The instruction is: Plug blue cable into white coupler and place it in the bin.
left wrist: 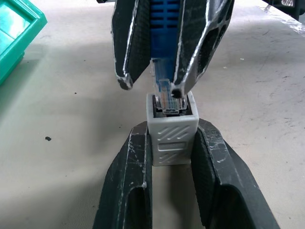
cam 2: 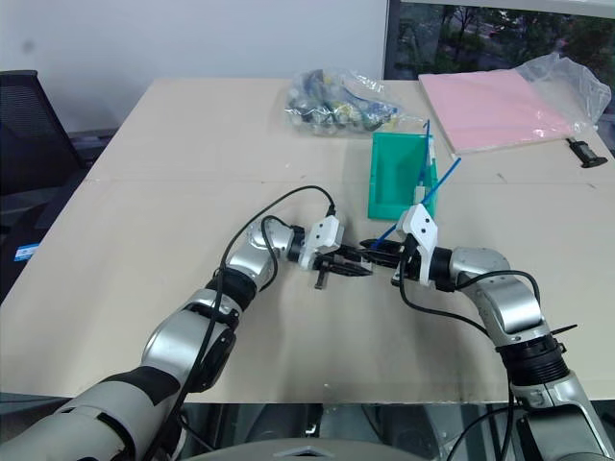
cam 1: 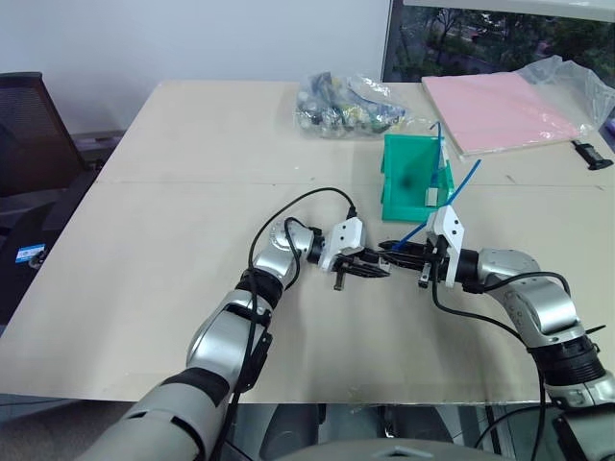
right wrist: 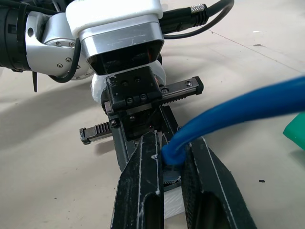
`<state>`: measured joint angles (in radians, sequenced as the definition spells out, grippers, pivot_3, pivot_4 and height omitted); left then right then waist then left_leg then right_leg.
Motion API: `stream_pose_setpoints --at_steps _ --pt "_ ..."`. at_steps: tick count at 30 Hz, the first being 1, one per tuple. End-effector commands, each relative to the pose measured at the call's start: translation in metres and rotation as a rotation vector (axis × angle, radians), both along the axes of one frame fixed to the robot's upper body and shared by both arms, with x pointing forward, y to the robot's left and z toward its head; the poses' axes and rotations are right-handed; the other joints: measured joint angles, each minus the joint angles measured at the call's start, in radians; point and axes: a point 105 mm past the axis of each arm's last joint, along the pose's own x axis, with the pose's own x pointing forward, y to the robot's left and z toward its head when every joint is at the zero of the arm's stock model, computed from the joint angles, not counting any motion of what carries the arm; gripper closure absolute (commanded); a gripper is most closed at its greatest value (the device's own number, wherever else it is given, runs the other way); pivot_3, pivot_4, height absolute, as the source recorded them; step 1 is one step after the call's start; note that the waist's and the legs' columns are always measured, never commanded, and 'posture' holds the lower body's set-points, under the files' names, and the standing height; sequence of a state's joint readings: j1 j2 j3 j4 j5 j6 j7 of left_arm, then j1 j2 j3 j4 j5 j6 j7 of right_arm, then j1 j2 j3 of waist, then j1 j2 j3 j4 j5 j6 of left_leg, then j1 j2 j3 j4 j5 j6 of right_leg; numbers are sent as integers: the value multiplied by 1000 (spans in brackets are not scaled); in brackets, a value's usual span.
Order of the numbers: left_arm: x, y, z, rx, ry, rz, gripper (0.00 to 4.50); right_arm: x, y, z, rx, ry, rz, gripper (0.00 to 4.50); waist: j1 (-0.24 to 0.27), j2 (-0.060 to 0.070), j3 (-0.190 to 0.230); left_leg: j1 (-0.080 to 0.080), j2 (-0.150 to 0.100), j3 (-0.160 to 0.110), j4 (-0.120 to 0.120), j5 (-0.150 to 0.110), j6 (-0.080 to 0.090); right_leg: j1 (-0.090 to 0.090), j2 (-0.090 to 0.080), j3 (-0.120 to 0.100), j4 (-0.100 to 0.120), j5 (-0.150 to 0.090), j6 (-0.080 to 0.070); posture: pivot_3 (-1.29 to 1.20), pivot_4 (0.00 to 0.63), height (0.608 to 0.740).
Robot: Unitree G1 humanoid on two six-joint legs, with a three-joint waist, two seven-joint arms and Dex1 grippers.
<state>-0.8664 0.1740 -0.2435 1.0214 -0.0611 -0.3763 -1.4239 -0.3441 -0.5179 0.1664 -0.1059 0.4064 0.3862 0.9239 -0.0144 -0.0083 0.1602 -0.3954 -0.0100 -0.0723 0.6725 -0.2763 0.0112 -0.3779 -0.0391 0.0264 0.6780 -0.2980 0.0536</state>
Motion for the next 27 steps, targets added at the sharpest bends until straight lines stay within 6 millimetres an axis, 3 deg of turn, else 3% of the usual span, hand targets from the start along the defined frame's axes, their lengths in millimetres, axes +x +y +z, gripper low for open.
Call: stream_pose_setpoints --at_steps 1,11,27 --pt "-3 -2 -2 10 16 -26 3974 2 -5 -11 -82 -1 0 4500 -1 0 0 0 0 0 0 0 0 0 0 0 0 0 0 0 150 740" --pt "-4 -1 -2 15 22 -32 3974 -1 -3 -32 -221 -1 67 4500 -3 -1 -2 2 0 0 0 0 0 1 0 0 0 0 0 0 150 740" --pt "-5 1 -5 22 24 -33 3974 7 -5 -34 -311 46 54 4500 -7 -3 -5 3 0 -2 0 0 0 2 1 0 1 0 0 0 150 740"
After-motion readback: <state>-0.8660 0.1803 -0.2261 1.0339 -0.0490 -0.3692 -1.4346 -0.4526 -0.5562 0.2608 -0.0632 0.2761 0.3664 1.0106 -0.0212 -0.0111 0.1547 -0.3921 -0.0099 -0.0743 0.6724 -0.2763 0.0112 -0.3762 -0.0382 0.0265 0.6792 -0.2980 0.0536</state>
